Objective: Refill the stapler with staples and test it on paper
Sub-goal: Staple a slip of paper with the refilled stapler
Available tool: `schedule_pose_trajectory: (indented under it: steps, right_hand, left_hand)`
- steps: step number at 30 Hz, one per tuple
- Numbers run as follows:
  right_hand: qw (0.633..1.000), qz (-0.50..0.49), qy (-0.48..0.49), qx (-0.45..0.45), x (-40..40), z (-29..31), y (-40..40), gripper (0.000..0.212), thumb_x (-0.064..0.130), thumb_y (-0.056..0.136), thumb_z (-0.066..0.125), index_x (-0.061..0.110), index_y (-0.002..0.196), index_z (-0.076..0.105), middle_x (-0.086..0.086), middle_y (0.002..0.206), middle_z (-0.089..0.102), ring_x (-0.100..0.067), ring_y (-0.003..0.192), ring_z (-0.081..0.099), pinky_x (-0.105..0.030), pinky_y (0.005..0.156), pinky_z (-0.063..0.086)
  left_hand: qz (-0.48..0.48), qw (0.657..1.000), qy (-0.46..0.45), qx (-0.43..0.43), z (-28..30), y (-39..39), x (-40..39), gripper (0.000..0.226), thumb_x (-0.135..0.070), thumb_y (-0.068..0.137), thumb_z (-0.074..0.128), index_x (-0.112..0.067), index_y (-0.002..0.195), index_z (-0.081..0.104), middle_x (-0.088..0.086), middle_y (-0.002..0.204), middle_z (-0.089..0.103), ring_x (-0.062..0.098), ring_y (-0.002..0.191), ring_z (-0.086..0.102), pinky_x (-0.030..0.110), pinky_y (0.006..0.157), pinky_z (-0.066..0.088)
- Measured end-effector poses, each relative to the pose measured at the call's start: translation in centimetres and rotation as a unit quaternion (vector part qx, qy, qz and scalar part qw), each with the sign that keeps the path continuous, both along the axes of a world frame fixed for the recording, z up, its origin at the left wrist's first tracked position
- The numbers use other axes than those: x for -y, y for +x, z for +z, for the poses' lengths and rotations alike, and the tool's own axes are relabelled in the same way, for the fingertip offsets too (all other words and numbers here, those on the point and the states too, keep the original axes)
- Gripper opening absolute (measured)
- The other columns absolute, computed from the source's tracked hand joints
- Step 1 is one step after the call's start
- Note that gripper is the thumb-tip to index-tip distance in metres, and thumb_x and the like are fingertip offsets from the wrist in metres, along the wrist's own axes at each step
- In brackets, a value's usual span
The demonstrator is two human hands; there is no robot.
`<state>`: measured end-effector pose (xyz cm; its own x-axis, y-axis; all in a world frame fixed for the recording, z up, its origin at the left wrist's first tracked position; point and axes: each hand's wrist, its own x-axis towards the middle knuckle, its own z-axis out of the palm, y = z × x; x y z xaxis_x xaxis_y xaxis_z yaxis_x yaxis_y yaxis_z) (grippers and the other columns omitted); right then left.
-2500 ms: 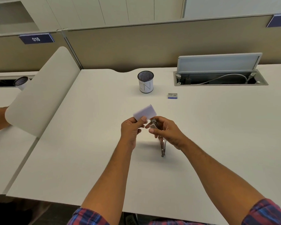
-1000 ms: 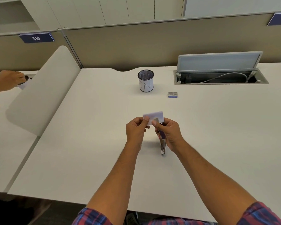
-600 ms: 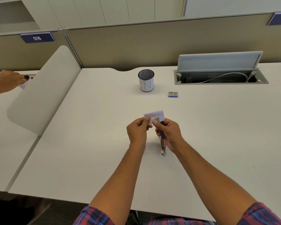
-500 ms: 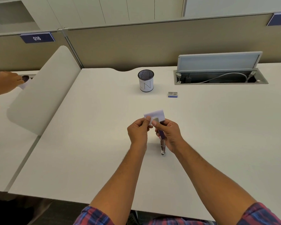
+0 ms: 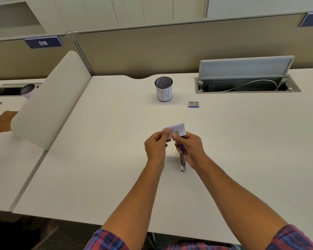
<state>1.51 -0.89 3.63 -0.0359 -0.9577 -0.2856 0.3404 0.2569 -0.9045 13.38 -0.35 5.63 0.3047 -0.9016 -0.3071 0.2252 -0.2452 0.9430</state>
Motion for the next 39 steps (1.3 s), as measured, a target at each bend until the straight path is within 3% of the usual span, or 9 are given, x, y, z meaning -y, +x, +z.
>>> schedule_pose_trajectory:
  steps: [4, 9, 18, 23, 26, 29, 34, 39]
  right_hand:
    - [1.0, -0.01, -0.002, 0.009, 0.1, 0.1, 0.2, 0.025, 0.022, 0.085, 0.08, -0.002, 0.093, 0.073, -0.008, 0.064, 0.06, -0.021, 0.057, 0.05, -0.028, 0.052, 0.044]
    - [0.999, -0.028, -0.008, 0.038, 0.0, 0.2, 0.4, 0.018, 0.017, 0.086, 0.078, 0.0, 0.087, 0.073, -0.01, 0.065, 0.059, -0.021, 0.058, 0.05, -0.028, 0.052, 0.045]
    - [0.998, -0.037, 0.006, 0.043, 0.3, 0.6, 0.2, 0.034, 0.029, 0.073, 0.083, -0.001, 0.087, 0.073, -0.008, 0.063, 0.054, -0.02, 0.058, 0.046, -0.028, 0.052, 0.042]
    - [0.998, -0.04, 0.002, 0.041, 0.4, 0.9, 0.1, 0.023, 0.026, 0.075, 0.083, 0.005, 0.079, 0.075, -0.007, 0.061, 0.052, -0.016, 0.056, 0.044, -0.026, 0.051, 0.04]
    - [0.999, -0.043, 0.0, 0.021, 0.7, 0.6, 0.0, 0.015, 0.016, 0.084, 0.079, 0.001, 0.082, 0.076, -0.01, 0.064, 0.052, -0.018, 0.056, 0.043, -0.025, 0.05, 0.04]
    - [0.998, -0.059, -0.003, 0.004, 0.8, 0.3, 0.1, 0.028, 0.013, 0.084, 0.079, -0.013, 0.087, 0.07, -0.01, 0.064, 0.049, -0.017, 0.053, 0.04, -0.025, 0.048, 0.038]
    - [0.998, -0.063, 0.002, -0.015, 0.7, -0.3, 0.5, 0.029, 0.009, 0.085, 0.078, -0.015, 0.079, 0.064, -0.008, 0.058, 0.044, -0.019, 0.05, 0.036, -0.024, 0.047, 0.033]
    - [0.999, 0.001, -0.02, -0.034, 1.3, 0.3, -0.1, 0.045, 0.031, 0.082, 0.083, -0.01, 0.087, 0.065, -0.01, 0.064, 0.049, -0.018, 0.055, 0.044, -0.026, 0.049, 0.038]
  left_hand:
    - [-0.026, 0.999, 0.001, -0.045, 0.0, -0.3, -0.1, 0.029, -0.039, 0.093, 0.069, -0.015, 0.106, 0.078, 0.004, 0.1, 0.078, 0.022, 0.098, 0.074, 0.035, 0.084, 0.058]
    - [0.008, 0.997, 0.019, -0.073, 0.1, -1.0, 0.1, 0.018, -0.03, 0.097, 0.065, -0.017, 0.093, 0.076, 0.007, 0.098, 0.078, 0.026, 0.096, 0.075, 0.039, 0.086, 0.06]
    - [-0.038, 0.992, 0.01, -0.116, 0.1, -1.0, 0.1, 0.019, -0.026, 0.093, 0.07, -0.01, 0.102, 0.076, 0.011, 0.103, 0.077, 0.029, 0.101, 0.073, 0.046, 0.092, 0.058]
    - [-0.093, 0.982, -0.011, -0.161, 0.4, -1.1, -0.3, 0.019, -0.024, 0.091, 0.072, -0.009, 0.102, 0.078, 0.012, 0.104, 0.075, 0.023, 0.096, 0.072, 0.04, 0.086, 0.058]
    - [-0.089, 0.983, -0.019, -0.159, 0.1, -1.1, -0.2, 0.027, -0.023, 0.087, 0.076, -0.004, 0.107, 0.077, 0.018, 0.109, 0.073, 0.026, 0.096, 0.071, 0.043, 0.092, 0.058]
    - [-0.071, 0.983, -0.011, -0.168, 0.0, -1.2, -0.1, 0.04, -0.025, 0.078, 0.081, 0.001, 0.108, 0.075, 0.021, 0.109, 0.073, 0.029, 0.096, 0.071, 0.04, 0.094, 0.058]
    - [-0.042, 0.984, 0.007, -0.175, -0.6, -1.4, 0.0, 0.023, -0.014, 0.085, 0.078, 0.003, 0.1, 0.076, 0.02, 0.096, 0.069, 0.03, 0.089, 0.067, 0.043, 0.095, 0.057]
    - [-0.026, 0.982, 0.011, -0.184, -0.8, -0.8, 0.5, 0.025, -0.02, 0.093, 0.071, 0.003, 0.101, 0.075, 0.02, 0.099, 0.073, 0.03, 0.094, 0.07, 0.042, 0.094, 0.057]
